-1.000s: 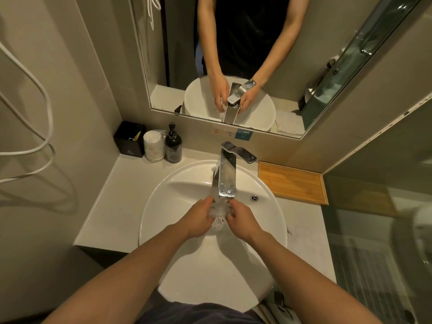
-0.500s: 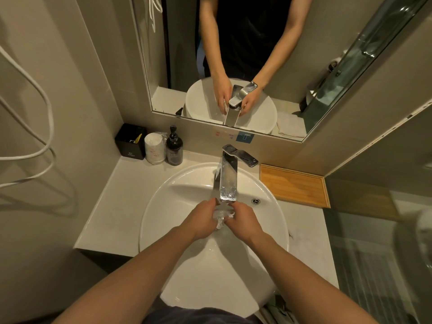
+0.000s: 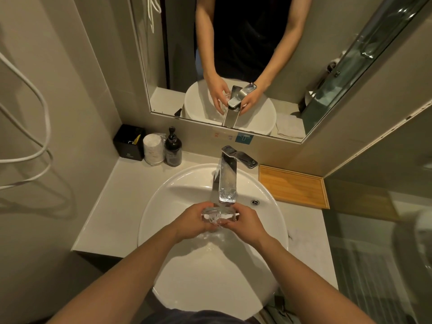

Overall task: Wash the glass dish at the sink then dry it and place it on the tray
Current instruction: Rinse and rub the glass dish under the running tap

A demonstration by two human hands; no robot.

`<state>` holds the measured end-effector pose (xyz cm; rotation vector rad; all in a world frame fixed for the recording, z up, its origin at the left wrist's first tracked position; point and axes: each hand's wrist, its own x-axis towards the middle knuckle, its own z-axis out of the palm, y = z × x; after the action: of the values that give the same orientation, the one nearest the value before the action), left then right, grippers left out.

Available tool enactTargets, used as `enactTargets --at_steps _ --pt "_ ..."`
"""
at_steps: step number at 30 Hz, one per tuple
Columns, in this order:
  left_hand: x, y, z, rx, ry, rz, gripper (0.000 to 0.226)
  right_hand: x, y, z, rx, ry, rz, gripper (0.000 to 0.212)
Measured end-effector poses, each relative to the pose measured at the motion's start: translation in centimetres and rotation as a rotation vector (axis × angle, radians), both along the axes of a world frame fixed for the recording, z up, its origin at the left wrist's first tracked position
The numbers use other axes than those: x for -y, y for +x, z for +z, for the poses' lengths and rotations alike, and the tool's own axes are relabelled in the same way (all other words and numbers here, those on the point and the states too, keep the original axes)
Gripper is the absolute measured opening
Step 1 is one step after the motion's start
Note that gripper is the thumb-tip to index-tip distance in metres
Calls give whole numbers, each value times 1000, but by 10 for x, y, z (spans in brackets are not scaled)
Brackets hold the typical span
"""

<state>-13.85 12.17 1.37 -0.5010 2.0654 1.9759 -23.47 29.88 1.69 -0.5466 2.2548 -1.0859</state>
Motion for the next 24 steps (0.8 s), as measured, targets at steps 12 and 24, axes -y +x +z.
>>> enactTargets --at_steps 12,24 --pt "-5 2 -9 11 295 203 46 -7 13 4 319 -243 -92 56" --pt "-9 3 -10 47 271 155 66 4 19 -3 461 -220 -228 37"
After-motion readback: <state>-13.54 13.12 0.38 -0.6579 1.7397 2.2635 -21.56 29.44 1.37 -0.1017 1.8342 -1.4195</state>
